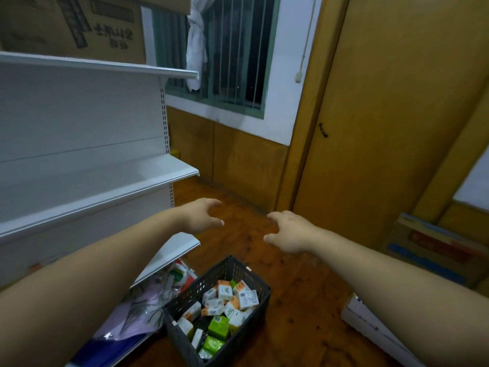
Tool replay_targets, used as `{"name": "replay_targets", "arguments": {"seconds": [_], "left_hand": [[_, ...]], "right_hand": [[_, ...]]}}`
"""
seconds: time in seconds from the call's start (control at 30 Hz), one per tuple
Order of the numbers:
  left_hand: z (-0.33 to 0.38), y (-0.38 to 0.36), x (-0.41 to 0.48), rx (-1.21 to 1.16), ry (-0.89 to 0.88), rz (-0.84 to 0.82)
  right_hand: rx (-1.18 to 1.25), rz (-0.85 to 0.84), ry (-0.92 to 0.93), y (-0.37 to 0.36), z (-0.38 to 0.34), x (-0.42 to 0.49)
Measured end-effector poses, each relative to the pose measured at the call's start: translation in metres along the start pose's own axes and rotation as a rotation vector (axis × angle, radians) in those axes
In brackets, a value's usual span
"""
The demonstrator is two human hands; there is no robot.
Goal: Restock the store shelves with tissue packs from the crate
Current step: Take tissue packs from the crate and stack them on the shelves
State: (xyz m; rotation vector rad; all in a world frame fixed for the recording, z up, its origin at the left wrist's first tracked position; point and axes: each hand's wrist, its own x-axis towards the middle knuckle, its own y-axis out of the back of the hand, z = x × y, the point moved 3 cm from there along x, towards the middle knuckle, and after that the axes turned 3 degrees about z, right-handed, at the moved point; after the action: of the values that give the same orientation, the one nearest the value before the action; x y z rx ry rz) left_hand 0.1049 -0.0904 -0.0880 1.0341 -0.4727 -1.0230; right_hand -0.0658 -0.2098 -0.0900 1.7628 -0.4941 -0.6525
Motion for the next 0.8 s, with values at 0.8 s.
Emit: {"name": "replay_targets", "arguments": {"seconds": [0.8], "left_hand": [[-0.08, -0.026, 0.202, -0.137, 0.101, -0.03]], "right_hand": [[-0.002, -0.222, 0.022, -0.042, 0.023, 0.229]]}}
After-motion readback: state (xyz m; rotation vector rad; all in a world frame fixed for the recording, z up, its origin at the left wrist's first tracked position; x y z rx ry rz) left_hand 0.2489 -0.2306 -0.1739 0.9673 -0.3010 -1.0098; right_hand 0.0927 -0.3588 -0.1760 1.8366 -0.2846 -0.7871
